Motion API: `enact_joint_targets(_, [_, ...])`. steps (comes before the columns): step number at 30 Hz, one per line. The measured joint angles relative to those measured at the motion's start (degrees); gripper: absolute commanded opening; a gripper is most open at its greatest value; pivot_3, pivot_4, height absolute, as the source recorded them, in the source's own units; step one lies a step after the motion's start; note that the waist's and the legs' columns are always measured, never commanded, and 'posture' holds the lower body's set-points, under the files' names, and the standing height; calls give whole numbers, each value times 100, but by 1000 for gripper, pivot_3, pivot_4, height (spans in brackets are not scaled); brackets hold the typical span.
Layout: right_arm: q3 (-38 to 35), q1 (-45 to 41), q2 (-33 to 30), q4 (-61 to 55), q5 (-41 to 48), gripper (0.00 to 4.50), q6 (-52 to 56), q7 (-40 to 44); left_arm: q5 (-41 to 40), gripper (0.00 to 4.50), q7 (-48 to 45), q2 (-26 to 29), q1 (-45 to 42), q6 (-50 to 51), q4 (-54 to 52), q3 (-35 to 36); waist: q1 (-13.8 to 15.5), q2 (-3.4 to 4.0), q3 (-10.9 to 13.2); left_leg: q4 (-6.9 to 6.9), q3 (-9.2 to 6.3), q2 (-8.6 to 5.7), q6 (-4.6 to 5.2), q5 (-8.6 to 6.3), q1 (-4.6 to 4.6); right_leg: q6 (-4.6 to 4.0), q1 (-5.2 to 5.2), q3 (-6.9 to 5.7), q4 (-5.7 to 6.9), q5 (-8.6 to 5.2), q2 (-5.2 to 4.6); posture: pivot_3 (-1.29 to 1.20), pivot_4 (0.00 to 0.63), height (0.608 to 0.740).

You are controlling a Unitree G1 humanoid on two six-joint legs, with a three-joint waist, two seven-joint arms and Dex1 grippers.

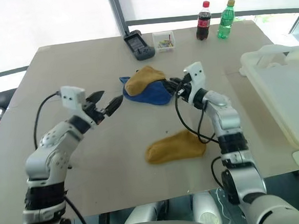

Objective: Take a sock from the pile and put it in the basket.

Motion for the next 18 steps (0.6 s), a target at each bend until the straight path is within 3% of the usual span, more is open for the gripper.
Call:
enact_joint_targets(8, [52,914,-704,-2074,46,4421,585,-304,-17,4500,-86,-360,-1165,392,1577,-52,53,-10,-6,0,4,-2,0,0,2,6,2,8,2,4,-1,0,150,740])
enact_joint_targets(10, [84,1135,-829,-2413,24,4472,656,-406,-14,4500,-78,-407,-1419,438,1954,-20,113,-13,-7,1,5,-2,1,-1,1,6,2,9,-1,4,0,0,150,740])
enact_joint_targets(14, [198,1368,-853,-2732,-91,4500,676,-667,143,3679,-170,-395,-1667,359,2446,-57,130,-14,-7,1,4,-4,1,-1,0,6,2,8,0,4,-2,0,150,740])
enact_joint_targets(18, [232,1615,-863,-2976,-192,4500,690,-957,603,1847,-383,-398,-1822,-80,2840,-388,156,-16,-9,1,4,-5,1,-1,0,7,2,8,0,4,-3,0,150,740])
